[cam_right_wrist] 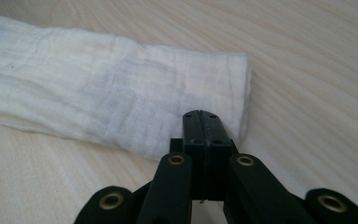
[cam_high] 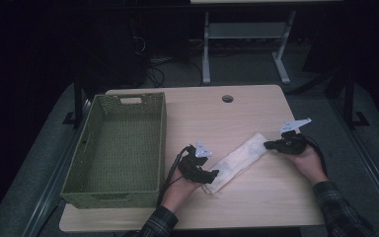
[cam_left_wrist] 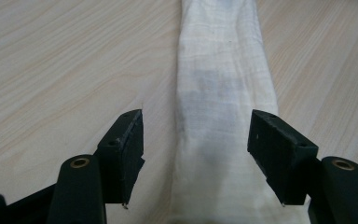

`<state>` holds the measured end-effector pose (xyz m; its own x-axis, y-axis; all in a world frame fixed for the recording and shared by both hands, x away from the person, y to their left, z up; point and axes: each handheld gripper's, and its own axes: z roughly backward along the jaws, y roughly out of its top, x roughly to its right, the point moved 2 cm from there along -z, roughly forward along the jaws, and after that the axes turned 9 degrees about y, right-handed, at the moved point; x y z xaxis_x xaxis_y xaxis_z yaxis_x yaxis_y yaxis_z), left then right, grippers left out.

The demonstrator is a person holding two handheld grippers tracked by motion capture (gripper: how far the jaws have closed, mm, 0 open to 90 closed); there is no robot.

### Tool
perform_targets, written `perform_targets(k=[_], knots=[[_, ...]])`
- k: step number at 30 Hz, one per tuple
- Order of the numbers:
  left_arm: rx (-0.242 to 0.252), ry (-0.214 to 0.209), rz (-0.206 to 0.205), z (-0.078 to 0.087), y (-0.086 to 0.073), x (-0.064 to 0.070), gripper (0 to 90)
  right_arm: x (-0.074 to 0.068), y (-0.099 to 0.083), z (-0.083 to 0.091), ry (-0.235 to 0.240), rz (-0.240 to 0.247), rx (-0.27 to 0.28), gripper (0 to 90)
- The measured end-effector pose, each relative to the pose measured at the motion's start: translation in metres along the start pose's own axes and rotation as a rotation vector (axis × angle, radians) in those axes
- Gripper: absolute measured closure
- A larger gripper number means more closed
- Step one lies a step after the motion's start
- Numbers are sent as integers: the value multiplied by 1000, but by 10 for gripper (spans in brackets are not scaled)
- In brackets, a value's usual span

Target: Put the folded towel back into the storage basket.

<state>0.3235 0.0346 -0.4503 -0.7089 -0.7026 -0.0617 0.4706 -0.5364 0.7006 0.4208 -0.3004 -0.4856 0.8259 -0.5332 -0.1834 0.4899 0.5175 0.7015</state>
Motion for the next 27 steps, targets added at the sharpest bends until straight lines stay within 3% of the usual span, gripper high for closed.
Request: perform_targets(k=[3, 10, 14, 22, 24, 27], knots=[[-1, -2, 0, -2, 1, -1, 358, 2, 8, -7, -6, 19, -13, 900], [-19, 9, 16, -6, -1, -2, 397, 9, 24, -23, 15, 8, 5, 900], [-30, 5, -7, -9, 0, -3, 454, 9, 33, -31, 28, 14, 0, 900], [-40, -9, 21, -10, -3, 0, 559, 5, 52, -48, 51, 48, -27, 898], [-56, -3, 19, -10, -4, -2, 621, 5, 55, -44, 43, 46, 12, 818], [-72, 0, 37, -13, -6, -2, 728, 7, 58, -34, 54, 25, 64, 769]])
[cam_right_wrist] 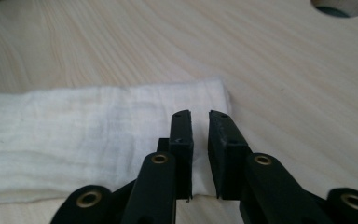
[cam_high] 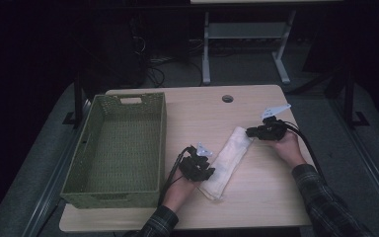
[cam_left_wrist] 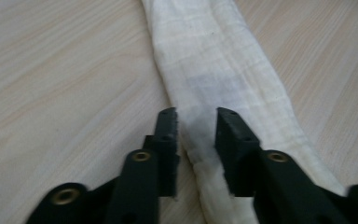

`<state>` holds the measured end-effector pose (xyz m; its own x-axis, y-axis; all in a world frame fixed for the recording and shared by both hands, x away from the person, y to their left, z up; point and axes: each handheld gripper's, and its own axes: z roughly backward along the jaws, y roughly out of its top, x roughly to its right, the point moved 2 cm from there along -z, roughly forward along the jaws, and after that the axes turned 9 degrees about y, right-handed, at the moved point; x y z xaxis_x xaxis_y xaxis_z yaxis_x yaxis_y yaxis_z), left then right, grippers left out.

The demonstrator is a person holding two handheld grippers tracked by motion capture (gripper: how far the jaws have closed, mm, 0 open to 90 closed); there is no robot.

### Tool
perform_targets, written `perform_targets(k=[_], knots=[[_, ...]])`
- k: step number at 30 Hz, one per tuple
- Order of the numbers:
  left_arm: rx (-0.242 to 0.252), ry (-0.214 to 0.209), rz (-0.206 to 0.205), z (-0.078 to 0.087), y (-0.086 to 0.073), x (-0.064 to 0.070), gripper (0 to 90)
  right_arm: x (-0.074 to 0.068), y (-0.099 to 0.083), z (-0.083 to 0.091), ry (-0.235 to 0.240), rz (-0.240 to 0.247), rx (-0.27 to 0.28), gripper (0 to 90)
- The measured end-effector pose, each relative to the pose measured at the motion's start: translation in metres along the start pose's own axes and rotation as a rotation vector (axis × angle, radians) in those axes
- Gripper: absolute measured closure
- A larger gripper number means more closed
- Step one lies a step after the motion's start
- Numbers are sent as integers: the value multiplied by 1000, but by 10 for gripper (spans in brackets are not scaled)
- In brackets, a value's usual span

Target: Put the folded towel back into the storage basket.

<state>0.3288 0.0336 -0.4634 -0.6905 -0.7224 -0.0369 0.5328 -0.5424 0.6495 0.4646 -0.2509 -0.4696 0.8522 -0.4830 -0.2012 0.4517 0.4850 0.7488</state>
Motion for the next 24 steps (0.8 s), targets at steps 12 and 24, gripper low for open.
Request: perform_targets(k=[12, 24], knots=[[-69, -60, -68, -3, -6, 9, 873, -5, 2, 5, 25, 15, 8, 618], [-83, -197, -202, 2, -9, 45, 876, -17, 1, 2, 113, 64, -3, 545]])
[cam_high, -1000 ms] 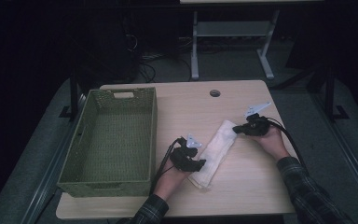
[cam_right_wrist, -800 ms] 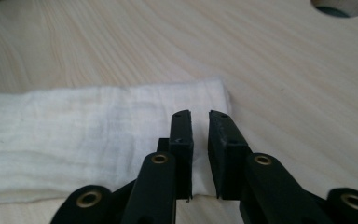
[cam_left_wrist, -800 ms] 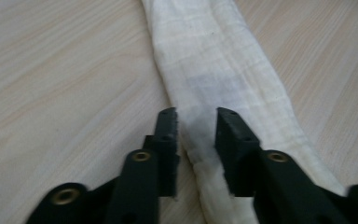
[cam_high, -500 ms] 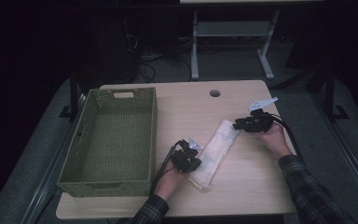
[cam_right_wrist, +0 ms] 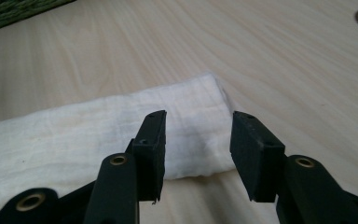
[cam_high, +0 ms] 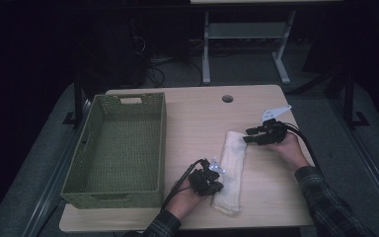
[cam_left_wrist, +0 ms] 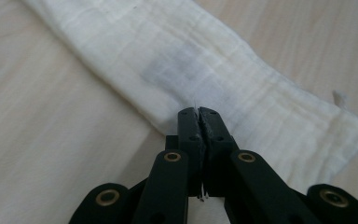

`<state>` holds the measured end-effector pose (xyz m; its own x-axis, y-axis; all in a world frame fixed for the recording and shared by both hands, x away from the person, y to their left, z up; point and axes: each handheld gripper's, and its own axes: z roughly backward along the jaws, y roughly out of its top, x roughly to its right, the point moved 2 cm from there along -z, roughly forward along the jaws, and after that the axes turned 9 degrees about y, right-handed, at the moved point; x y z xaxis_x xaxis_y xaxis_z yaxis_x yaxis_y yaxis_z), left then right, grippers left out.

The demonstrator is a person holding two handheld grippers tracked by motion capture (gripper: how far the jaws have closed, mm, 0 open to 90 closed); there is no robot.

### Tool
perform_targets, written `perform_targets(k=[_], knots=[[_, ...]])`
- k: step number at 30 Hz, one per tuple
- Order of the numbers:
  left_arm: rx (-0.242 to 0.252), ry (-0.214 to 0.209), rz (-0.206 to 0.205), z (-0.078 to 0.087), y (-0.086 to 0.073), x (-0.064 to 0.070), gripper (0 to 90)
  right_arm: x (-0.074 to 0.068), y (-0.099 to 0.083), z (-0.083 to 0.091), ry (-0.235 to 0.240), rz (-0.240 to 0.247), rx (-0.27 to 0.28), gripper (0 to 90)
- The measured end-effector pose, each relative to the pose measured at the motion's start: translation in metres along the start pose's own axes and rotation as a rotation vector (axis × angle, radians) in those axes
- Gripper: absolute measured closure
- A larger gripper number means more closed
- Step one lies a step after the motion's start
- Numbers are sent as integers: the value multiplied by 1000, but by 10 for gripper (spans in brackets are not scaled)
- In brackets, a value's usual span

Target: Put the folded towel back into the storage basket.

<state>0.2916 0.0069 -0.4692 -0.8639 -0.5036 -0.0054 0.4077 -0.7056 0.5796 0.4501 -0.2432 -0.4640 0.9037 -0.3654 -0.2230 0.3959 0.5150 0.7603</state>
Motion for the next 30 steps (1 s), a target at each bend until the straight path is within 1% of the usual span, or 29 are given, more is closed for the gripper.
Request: perform_targets(k=[2, 4, 5, 6, 8, 10, 13, 15, 16, 18, 19, 20, 21, 23, 25, 27, 28, 29, 30], knots=[[-4, -16, -4, -1, 1, 6, 876, -5, 0, -2, 22, 14, -2, 539], [5, -33, 3, -2, 3, 11, 876, -10, 0, -4, 37, 30, -6, 533], [6, -40, 0, -3, 3, 13, 876, -12, -1, -4, 44, 46, -8, 531], [3, -46, -9, -3, 4, 15, 875, -15, -1, -5, 55, 45, -8, 527], [5, -59, -14, -4, 5, 20, 875, -19, -1, -6, 69, 67, -15, 524], [6, -80, -27, -5, 7, 24, 871, -24, -2, -7, 90, 72, -20, 515], [7, -93, -45, -6, 9, 29, 871, -30, -3, -10, 107, 89, -30, 508], [10, -95, -54, -6, 9, 29, 855, -34, -4, -12, 112, 93, -37, 507], [19, -99, -54, -5, 10, 28, 839, -35, -4, -12, 113, 95, -37, 507], [38, -88, -67, -2, 13, 24, 787, -36, -4, -12, 117, 97, -37, 506], [55, -85, -65, -1, 15, 23, 751, -36, -4, -12, 120, 97, -36, 506], [58, -75, -87, 0, 18, 20, 704, -36, -4, -12, 121, 98, -36, 505], [72, -70, -92, -1, 20, 18, 647, -37, -4, -12, 123, 97, -37, 505], [76, -80, -130, -3, 24, 17, 541, -37, -3, -12, 123, 99, -42, 503], [94, -95, -150, -7, 27, 16, 453, -37, -3, -12, 124, 101, -41, 502], [94, -116, -174, -13, 29, 17, 403, -37, -3, -12, 126, 101, -41, 502], [79, -112, -208, -17, 30, 17, 376, -37, -3, -12, 126, 99, -43, 502], [76, -110, -217, -19, 31, 18, 348, -37, -3, -12, 126, 101, -43, 502], [72, -104, -237, -21, 32, 18, 331, -37, -3, -13, 126, 102, -43, 502]])
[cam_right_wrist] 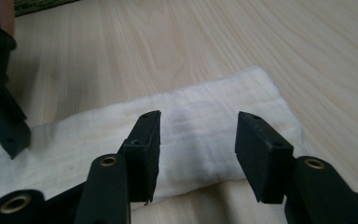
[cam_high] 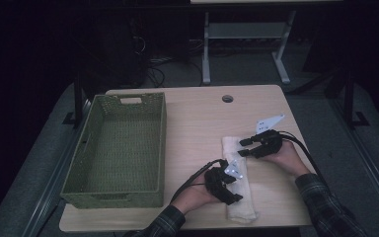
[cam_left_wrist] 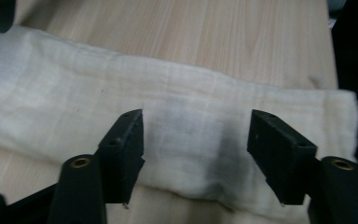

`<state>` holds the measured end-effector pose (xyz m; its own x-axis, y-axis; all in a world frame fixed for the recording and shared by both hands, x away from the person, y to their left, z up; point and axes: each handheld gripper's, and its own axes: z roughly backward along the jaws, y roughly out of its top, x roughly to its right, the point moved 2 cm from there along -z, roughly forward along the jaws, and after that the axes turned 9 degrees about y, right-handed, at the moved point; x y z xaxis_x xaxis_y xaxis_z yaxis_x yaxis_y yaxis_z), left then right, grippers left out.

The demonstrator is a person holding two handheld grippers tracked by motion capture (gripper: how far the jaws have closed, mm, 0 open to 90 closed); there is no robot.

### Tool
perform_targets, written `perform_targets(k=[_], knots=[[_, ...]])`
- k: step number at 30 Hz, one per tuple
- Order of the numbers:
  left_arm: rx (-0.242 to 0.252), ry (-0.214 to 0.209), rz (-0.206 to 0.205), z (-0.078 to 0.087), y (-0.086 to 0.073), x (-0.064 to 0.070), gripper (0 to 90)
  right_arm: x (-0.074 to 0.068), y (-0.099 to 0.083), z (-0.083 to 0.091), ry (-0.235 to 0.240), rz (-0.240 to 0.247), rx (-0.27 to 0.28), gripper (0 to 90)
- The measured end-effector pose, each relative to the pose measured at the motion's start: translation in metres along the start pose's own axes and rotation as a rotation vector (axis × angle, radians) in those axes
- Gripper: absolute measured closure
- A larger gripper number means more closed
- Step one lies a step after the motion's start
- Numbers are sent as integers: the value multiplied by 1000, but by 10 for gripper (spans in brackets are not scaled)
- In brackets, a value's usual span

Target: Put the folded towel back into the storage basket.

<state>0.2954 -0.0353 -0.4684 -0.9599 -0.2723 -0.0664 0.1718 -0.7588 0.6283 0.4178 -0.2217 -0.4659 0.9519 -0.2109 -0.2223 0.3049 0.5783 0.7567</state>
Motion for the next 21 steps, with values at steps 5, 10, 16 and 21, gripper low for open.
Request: perform_targets(k=[5, 10, 16, 21], knots=[[3, 6, -32, -7, 2, -4, 259, 1, 1, 0, 2, 3, 5, 502], [-8, -4, -48, -12, 0, -6, 244, 0, 3, -1, 5, 5, 3, 491], [0, -14, -54, -8, -1, -7, 495, 4, 10, -5, -8, 55, -24, 418], [-13, -48, -39, -4, -2, -8, 744, 8, 19, -12, 9, 83, -50, 376]])
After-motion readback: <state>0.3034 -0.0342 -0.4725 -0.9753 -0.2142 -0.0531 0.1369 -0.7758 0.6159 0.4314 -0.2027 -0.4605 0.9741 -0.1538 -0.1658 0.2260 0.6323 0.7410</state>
